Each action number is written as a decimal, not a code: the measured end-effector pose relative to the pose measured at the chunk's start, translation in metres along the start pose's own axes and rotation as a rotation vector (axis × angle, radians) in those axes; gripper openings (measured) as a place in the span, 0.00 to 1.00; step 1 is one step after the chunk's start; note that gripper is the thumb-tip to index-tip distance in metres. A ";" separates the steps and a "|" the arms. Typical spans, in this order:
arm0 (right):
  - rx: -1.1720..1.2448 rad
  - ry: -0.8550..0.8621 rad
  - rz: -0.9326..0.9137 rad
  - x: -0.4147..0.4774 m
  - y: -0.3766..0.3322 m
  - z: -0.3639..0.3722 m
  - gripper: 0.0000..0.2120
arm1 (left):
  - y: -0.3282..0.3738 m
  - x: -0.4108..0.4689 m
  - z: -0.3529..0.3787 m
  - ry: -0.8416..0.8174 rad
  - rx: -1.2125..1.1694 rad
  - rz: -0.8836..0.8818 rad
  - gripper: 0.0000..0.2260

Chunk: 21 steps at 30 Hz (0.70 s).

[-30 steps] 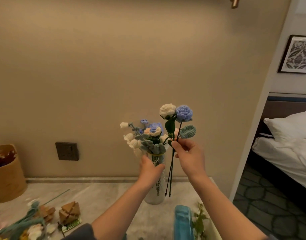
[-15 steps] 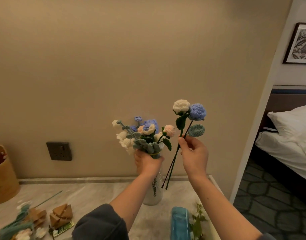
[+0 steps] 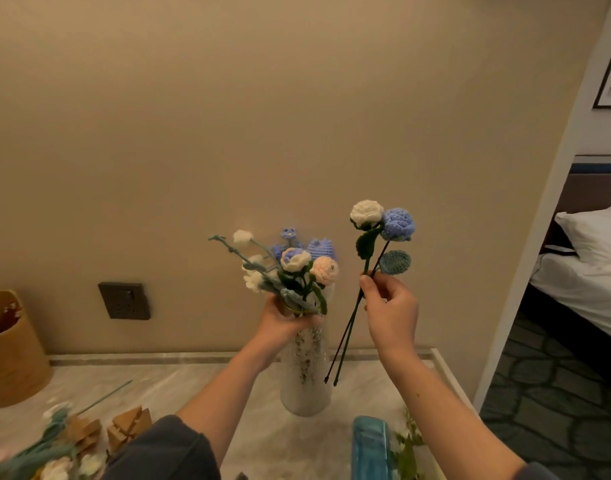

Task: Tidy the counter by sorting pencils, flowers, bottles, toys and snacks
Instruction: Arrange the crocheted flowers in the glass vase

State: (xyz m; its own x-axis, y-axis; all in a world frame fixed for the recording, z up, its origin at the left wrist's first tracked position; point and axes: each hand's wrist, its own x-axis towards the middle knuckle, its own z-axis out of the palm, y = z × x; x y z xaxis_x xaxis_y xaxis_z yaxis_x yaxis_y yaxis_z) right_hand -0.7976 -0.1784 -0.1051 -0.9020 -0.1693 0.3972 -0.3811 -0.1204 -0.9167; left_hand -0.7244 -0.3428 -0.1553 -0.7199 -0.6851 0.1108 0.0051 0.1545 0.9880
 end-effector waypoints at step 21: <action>-0.023 -0.048 0.009 -0.005 0.006 -0.002 0.03 | 0.004 -0.024 -0.012 -0.349 0.059 -0.041 0.36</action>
State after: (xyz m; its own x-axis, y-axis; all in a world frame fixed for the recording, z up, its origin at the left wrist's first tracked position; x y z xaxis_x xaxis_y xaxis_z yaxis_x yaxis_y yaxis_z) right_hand -0.7957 -0.1766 -0.1121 -0.8947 -0.2173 0.3902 -0.3781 -0.0967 -0.9207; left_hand -0.6988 -0.3348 -0.1529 -0.9126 -0.4085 0.0173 -0.0618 0.1795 0.9818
